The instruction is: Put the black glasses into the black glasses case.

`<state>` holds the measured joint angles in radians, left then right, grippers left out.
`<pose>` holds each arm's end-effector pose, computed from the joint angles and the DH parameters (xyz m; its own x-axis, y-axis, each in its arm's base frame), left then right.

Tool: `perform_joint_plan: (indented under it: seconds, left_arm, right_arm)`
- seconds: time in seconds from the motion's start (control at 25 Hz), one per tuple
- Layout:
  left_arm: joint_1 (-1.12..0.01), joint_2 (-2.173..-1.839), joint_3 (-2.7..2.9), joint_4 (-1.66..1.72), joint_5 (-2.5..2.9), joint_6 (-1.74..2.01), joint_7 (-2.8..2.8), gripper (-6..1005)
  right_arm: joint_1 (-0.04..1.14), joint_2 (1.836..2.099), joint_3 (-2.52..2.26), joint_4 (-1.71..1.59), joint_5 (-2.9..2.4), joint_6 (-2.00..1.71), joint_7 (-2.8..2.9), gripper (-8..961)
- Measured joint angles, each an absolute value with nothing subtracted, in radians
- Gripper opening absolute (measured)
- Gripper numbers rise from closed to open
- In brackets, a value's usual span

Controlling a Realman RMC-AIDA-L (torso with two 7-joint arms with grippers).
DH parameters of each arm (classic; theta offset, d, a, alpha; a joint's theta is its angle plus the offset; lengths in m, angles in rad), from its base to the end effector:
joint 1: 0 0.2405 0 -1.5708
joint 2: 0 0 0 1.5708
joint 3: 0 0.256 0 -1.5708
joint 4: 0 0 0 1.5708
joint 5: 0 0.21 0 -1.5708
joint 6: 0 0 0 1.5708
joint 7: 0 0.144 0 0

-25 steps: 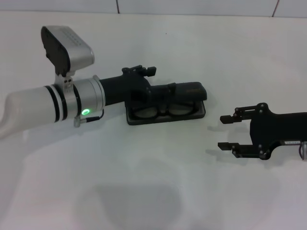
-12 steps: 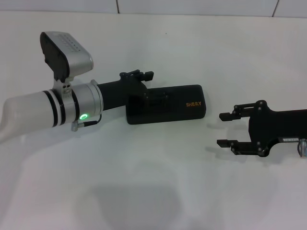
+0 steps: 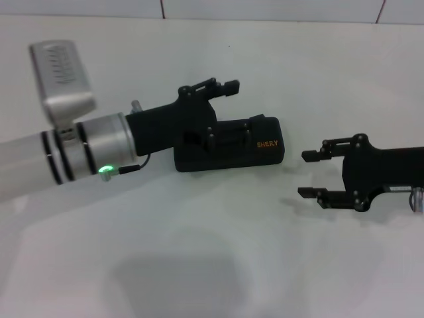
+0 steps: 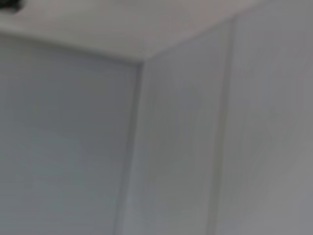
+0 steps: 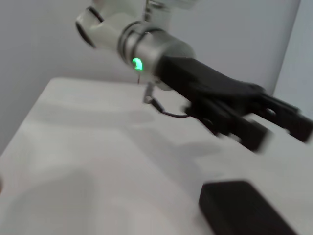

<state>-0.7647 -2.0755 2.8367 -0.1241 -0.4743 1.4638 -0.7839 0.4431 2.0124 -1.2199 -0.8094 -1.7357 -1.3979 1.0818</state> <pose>-0.2233 0.3417 -0.0641 0.7397 0.0972 0.6659 0.3350 -0.9114 -0.2391 0.2423 0.3282 -0.0163 0.9516 0.0993 -0.2908 0.0224 -0.9662 -0.2567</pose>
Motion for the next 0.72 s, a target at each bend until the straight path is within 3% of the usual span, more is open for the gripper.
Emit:
perform_joint_plan:
  seconds: [0.24, 0.44, 0.64, 0.72]
  left_arm:
    - [-0.725, -2.028, 2.841, -0.197, -0.457, 1.800, -0.759, 829]
    - [-0.690, -2.009, 2.842, -0.265, -0.409, 1.897, -0.750, 829]
    - [-0.676, -2.007, 2.844, -0.273, -0.361, 1.909, -0.716, 829]
    - [-0.676, -2.008, 2.844, -0.273, -0.352, 1.910, -0.712, 829]
  right_arm:
    - [0.450, 2.011, -1.213, -0.759, -1.572, -1.478, 1.012, 572]
    - [0.491, 2.004, -1.114, -0.634, -1.466, -1.642, 0.931, 572]
    - [0.531, 1.995, -1.098, -0.552, -1.473, -1.703, 0.875, 664]
    - [0.534, 2.004, -1.098, -0.539, -1.473, -1.713, 0.840, 814]
